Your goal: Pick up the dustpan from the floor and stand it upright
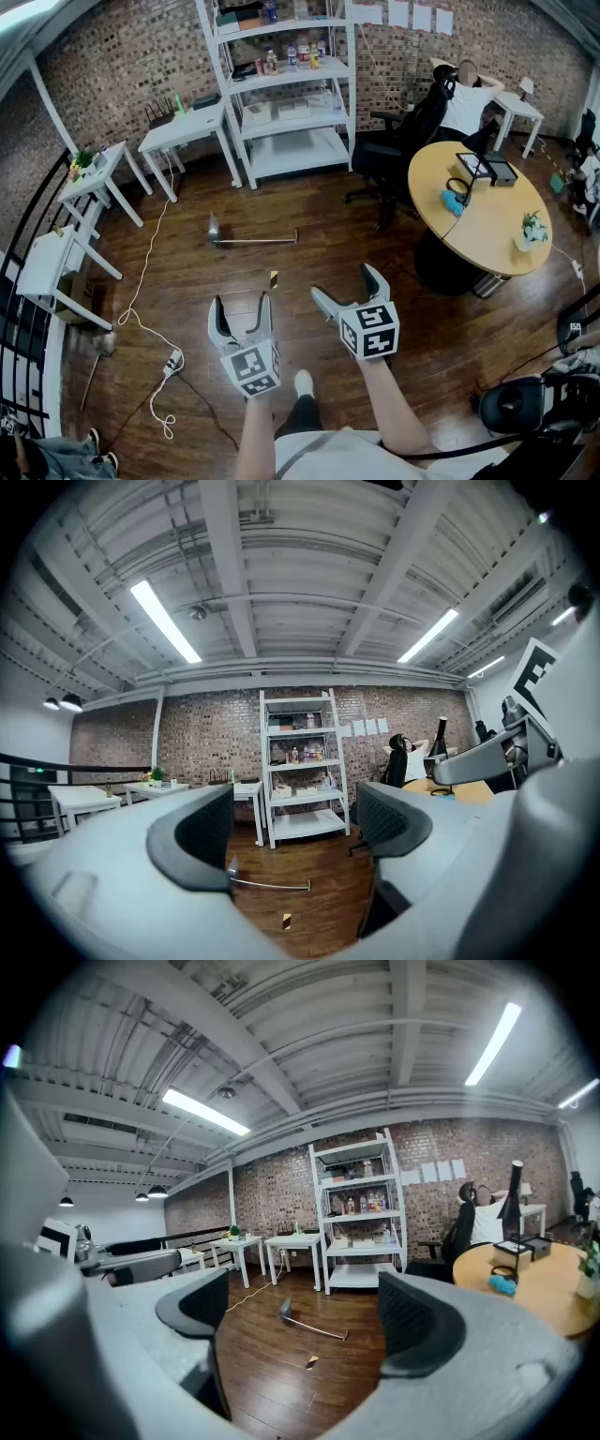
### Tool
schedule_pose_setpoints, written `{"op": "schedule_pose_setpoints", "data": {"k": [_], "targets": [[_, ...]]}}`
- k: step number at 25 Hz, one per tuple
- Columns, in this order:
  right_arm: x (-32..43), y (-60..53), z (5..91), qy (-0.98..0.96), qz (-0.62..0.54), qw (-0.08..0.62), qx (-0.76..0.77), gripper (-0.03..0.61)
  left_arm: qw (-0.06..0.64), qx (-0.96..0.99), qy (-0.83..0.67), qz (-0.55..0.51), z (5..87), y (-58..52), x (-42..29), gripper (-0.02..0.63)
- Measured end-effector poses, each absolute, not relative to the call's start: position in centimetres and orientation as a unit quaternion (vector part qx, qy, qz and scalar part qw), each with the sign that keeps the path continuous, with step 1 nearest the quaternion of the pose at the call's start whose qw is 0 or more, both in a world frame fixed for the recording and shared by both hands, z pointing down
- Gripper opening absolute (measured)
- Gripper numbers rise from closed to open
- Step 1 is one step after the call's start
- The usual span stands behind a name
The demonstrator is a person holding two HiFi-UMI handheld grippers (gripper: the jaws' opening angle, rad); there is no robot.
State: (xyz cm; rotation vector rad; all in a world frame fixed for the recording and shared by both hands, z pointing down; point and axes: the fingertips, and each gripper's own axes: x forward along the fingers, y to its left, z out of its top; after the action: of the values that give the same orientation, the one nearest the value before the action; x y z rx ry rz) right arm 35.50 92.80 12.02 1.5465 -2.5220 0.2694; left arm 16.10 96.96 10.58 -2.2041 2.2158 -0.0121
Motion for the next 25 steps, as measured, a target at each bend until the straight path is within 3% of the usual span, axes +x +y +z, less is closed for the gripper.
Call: {"op": "schedule_pose_setpoints", "data": {"k": [13,17,25], "targets": [[19.2,73.5,12.0,-0.882,0.072,0.126,0.448,0.486,-0.016,-0.695,0.718,0.027,9.4,74.7,2.3,0.402],[18.6,68.2,13.6,-0.878,0.086,0.152,0.447,0.487,-0.031,-0.706,0.707,0.009,11.2,68.9,2.2,0.402],[21.0,54.1,12.7,-0.878,0.080,0.128,0.455,0.487,-0.018,-0.714,0.700,0.006,10.7,55.1,4.2,0.394]]}}
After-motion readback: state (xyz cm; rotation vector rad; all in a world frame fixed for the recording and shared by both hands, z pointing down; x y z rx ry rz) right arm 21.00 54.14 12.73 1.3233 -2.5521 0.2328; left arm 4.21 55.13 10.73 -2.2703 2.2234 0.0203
